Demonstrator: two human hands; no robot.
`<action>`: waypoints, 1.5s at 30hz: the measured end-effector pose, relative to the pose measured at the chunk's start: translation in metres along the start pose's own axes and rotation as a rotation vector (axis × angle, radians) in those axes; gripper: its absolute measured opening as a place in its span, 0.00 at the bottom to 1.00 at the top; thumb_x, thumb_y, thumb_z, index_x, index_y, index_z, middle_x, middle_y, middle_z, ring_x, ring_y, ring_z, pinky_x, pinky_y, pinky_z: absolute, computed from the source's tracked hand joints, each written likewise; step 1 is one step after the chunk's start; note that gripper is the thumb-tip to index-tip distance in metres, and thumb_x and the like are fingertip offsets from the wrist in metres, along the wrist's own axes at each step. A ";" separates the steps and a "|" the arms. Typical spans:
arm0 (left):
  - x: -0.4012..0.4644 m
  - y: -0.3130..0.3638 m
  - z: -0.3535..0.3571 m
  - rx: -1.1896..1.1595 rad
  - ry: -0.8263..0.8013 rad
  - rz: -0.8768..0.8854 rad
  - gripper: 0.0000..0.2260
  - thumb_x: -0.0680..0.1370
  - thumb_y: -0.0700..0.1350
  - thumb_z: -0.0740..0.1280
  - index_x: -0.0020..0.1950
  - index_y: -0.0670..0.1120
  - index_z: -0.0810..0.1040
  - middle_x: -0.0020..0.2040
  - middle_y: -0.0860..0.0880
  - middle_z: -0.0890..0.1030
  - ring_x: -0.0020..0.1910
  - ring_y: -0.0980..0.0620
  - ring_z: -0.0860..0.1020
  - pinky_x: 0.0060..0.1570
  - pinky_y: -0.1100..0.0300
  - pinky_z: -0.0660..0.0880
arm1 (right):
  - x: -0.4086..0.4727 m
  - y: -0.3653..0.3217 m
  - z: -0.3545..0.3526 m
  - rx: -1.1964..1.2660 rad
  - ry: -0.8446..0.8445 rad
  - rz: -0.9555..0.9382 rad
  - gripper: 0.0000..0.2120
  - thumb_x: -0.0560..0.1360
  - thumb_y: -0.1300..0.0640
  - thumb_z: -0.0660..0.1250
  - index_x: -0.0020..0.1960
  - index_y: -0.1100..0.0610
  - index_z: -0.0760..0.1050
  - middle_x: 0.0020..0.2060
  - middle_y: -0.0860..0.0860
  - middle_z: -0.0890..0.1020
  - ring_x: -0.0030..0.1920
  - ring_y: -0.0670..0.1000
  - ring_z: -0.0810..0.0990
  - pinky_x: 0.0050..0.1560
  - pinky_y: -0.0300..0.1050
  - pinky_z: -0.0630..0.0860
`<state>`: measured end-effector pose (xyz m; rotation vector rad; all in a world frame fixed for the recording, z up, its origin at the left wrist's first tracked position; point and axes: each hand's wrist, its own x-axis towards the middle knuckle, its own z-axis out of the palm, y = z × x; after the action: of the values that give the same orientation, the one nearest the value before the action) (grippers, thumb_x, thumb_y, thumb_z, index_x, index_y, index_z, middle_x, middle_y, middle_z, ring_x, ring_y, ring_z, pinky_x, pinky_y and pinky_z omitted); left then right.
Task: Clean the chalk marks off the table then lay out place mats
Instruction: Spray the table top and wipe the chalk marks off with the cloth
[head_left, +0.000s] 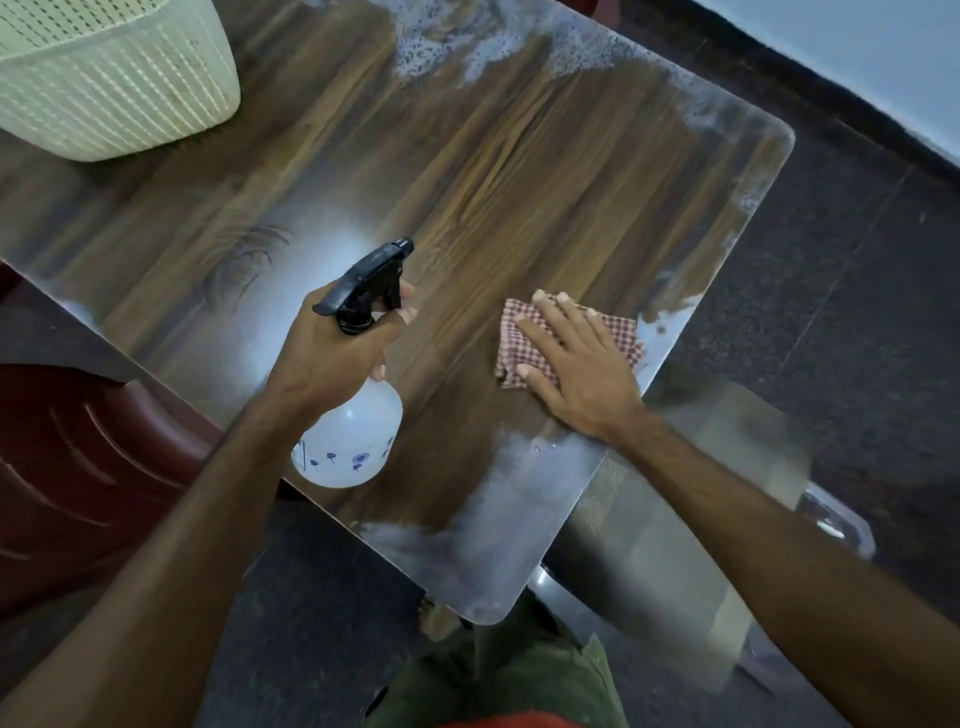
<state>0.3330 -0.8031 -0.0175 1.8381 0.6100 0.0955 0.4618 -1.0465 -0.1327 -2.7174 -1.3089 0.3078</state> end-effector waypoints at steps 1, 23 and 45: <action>-0.006 -0.002 0.000 -0.002 0.000 -0.008 0.05 0.78 0.45 0.69 0.54 0.51 0.80 0.52 0.53 0.83 0.22 0.57 0.72 0.33 0.68 0.74 | -0.006 0.012 -0.003 0.014 0.003 0.029 0.30 0.81 0.37 0.47 0.79 0.50 0.60 0.79 0.53 0.57 0.79 0.56 0.53 0.78 0.57 0.50; -0.086 -0.022 -0.006 -0.026 -0.016 -0.006 0.05 0.77 0.45 0.70 0.52 0.52 0.81 0.51 0.51 0.84 0.22 0.56 0.73 0.32 0.66 0.74 | -0.036 0.005 0.000 0.028 0.033 0.253 0.32 0.80 0.35 0.43 0.81 0.49 0.53 0.80 0.55 0.52 0.80 0.57 0.48 0.78 0.58 0.45; -0.193 -0.071 -0.018 0.039 0.048 -0.068 0.04 0.78 0.40 0.69 0.53 0.44 0.81 0.26 0.58 0.78 0.20 0.56 0.72 0.32 0.66 0.74 | -0.063 -0.075 0.024 0.060 0.063 0.305 0.31 0.82 0.38 0.46 0.81 0.51 0.53 0.80 0.55 0.51 0.80 0.57 0.47 0.78 0.57 0.42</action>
<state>0.1350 -0.8583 -0.0308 1.8551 0.7116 0.0832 0.3614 -1.0489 -0.1339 -2.8453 -0.8534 0.2787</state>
